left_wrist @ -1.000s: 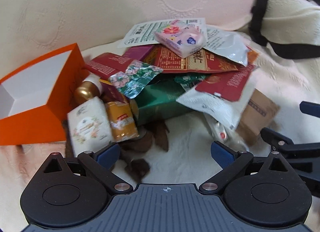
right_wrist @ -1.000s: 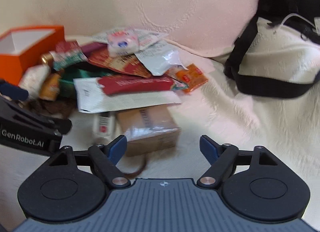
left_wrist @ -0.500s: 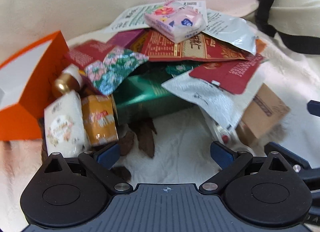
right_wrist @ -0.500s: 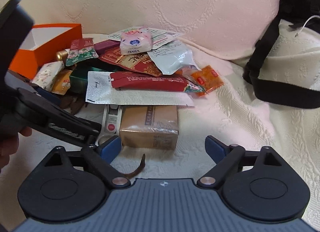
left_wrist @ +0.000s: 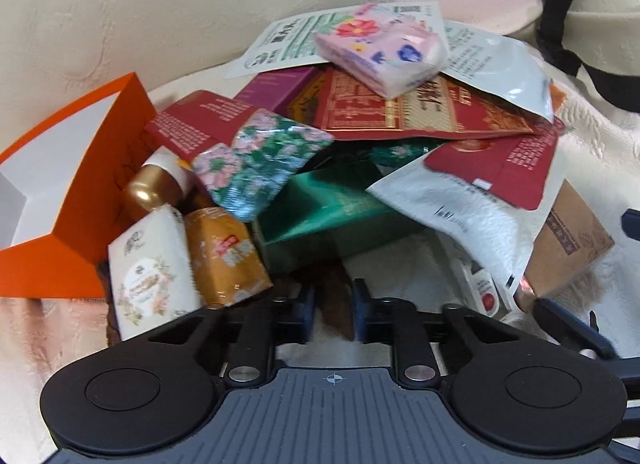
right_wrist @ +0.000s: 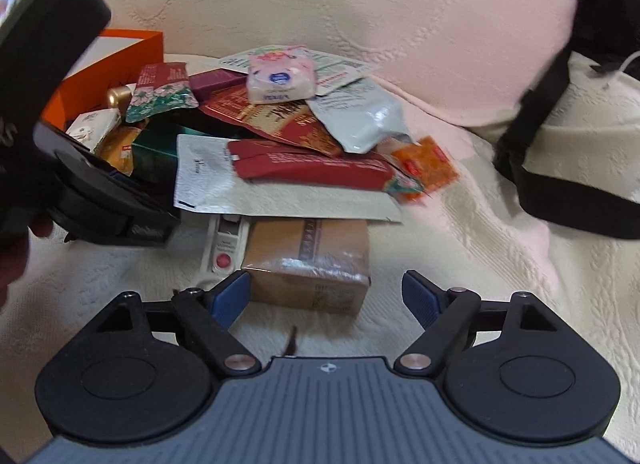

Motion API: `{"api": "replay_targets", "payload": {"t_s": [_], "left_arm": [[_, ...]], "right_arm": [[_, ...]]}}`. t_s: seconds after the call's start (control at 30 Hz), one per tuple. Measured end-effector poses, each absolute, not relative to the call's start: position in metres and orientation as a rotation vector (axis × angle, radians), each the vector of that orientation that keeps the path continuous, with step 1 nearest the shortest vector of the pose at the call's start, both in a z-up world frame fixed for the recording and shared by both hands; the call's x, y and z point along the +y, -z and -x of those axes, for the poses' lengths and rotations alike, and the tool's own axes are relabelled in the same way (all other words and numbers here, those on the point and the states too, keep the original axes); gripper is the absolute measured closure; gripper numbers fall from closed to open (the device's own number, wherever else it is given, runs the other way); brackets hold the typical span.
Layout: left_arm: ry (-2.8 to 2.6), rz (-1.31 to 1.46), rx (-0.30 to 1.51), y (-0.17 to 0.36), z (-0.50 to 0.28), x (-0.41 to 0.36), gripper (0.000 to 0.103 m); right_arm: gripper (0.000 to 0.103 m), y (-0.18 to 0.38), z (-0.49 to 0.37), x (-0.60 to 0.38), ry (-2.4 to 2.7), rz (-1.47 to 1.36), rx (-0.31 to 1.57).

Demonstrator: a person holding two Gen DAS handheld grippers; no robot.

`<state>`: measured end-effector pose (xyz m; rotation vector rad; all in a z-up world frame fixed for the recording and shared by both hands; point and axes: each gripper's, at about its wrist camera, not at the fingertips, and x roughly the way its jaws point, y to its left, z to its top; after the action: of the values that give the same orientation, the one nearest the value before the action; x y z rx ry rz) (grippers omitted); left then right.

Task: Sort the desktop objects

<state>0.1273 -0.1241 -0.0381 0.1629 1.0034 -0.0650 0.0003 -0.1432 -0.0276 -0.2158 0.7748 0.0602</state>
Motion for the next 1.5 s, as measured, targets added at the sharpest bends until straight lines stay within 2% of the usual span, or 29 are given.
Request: {"api": "replay_targets", "payload": {"t_s": [0.23,0.33,0.43,0.5,0.53,0.6,0.67,0.73,0.8,0.83,0.87,0.9,0.93,0.97,1.1,1.2,1.37,1.5], "left_arm": [[0.123,-0.116,1.005,0.038,-0.126,-0.103,0.090],[0.119,-0.141,0.996,0.038,-0.124,-0.107,0.090],[0.104,-0.164,0.984,0.039,-0.123,-0.112,0.090],[0.100,-0.163,0.978,0.038,-0.121,-0.113,0.091],[0.096,-0.162,0.976,0.038,-0.119,-0.113,0.091],[0.098,-0.166,0.967,0.037,-0.114,-0.115,0.093],[0.105,-0.175,0.962,0.035,-0.110,-0.116,0.099],[0.116,-0.179,0.959,0.033,-0.106,-0.115,0.099],[0.116,-0.164,0.972,0.032,-0.106,-0.113,0.102],[0.112,-0.157,0.974,0.031,-0.107,-0.111,0.103],[0.109,-0.150,0.975,0.030,-0.108,-0.108,0.103],[0.110,-0.142,0.974,0.029,-0.108,-0.107,0.103],[0.108,-0.139,0.972,0.028,-0.109,-0.105,0.103],[0.105,-0.136,0.974,0.028,-0.111,-0.104,0.103],[0.077,-0.140,0.973,0.031,-0.116,-0.103,0.103],[0.087,-0.121,0.980,0.032,-0.122,-0.098,0.103],[0.088,-0.116,0.993,0.036,-0.131,-0.095,0.103],[0.093,-0.121,0.988,0.037,-0.128,-0.096,0.099]], "right_arm": [[0.021,0.036,-0.017,-0.129,-0.066,0.261,0.755],[0.033,0.040,-0.024,-0.129,-0.042,0.210,0.746],[0.050,0.037,-0.023,-0.136,-0.031,0.100,0.750],[0.065,0.036,-0.018,-0.138,-0.026,0.061,0.753],[0.069,0.037,-0.015,-0.138,-0.020,0.051,0.755],[0.084,0.037,-0.011,-0.138,0.000,0.027,0.765],[0.092,0.038,-0.008,-0.137,0.022,-0.001,0.772],[0.096,0.039,-0.008,-0.140,0.035,-0.043,0.786],[0.094,0.040,-0.010,-0.142,0.043,-0.060,0.783],[0.090,0.040,-0.011,-0.142,0.047,-0.048,0.780],[0.063,0.041,-0.011,-0.141,0.060,-0.025,0.773],[0.022,0.042,-0.010,-0.140,0.081,0.005,0.750],[0.008,0.042,-0.007,-0.139,0.102,0.028,0.713],[0.000,0.039,-0.005,-0.138,0.101,0.034,0.671],[0.001,0.032,-0.020,-0.130,0.078,0.065,0.643],[0.005,0.039,-0.042,-0.127,0.126,0.063,0.702],[0.004,0.050,-0.064,-0.132,0.131,0.005,0.742],[0.020,0.057,-0.062,-0.137,0.128,-0.050,0.785]]}}
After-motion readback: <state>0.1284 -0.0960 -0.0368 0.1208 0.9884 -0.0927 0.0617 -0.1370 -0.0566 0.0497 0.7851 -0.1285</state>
